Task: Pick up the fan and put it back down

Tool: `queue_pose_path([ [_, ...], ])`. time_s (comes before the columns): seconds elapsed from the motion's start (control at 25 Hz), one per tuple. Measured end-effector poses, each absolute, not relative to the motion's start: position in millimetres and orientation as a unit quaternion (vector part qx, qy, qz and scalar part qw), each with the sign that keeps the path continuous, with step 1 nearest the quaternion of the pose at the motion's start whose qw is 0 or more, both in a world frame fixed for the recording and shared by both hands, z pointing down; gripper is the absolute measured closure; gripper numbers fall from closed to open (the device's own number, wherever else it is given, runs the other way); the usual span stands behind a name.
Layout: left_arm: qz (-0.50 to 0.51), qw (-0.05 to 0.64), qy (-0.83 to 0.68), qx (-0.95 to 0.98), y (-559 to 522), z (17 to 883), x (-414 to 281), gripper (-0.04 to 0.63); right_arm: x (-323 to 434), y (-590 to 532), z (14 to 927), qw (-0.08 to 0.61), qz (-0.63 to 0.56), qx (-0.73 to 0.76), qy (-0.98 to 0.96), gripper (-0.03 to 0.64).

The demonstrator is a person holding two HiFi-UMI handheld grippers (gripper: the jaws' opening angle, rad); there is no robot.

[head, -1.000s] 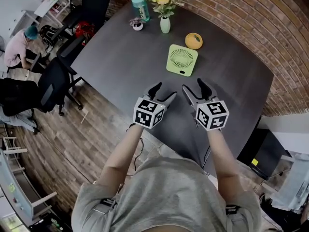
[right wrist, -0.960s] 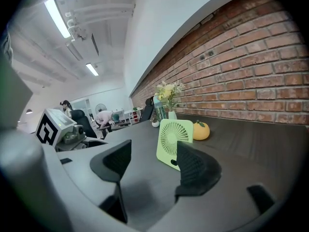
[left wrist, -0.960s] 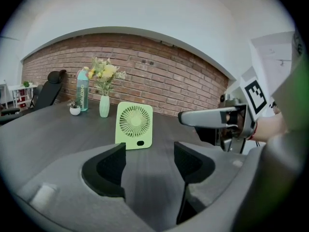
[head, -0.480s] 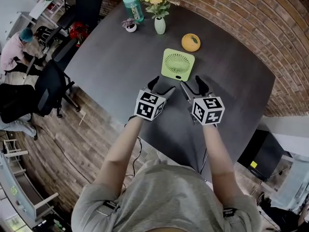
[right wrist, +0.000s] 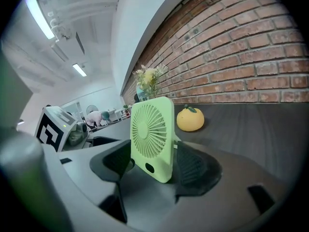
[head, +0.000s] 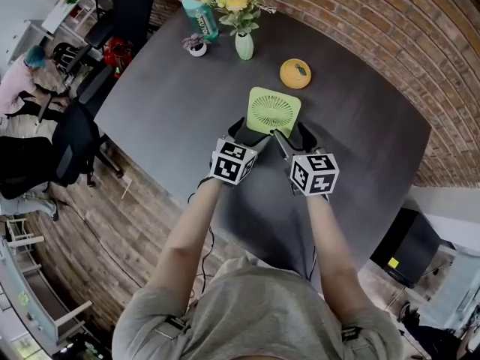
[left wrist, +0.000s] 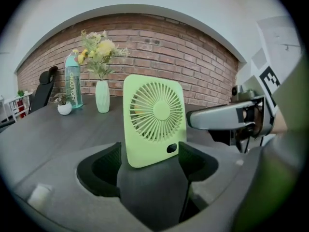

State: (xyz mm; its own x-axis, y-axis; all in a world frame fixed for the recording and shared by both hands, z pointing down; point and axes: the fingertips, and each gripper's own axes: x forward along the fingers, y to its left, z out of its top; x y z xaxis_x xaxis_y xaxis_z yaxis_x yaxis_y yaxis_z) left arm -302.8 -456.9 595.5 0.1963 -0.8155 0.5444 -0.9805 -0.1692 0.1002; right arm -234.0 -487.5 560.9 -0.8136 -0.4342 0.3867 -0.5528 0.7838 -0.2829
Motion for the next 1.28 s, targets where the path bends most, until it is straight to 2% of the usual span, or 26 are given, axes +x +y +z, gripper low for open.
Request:
queue_pose_path([
  [0.4,0.206,0.220,-0.591,0.748,-479,616,-305,0.241,-243,-492,595,0.174,0.213,0.254,-0.927,0.334],
  [0.6,0.202,0.217,-0.589,0.752,-483,619,-303,0.241,-246,-497,598,0.162,0.217,0.252,-0.929,0.336],
  [0.8,0.200,0.217,-0.594,0.749,-482,619,-303,0.241,-245,-501,601,0.165,0.206,0.265,-0.928,0.444],
  [1.28,0.191,0.220,-0.604,0.742,-469,610,-292,0.245,-234,-492,591,0.187,0.188,0.266,-0.927,0.443],
])
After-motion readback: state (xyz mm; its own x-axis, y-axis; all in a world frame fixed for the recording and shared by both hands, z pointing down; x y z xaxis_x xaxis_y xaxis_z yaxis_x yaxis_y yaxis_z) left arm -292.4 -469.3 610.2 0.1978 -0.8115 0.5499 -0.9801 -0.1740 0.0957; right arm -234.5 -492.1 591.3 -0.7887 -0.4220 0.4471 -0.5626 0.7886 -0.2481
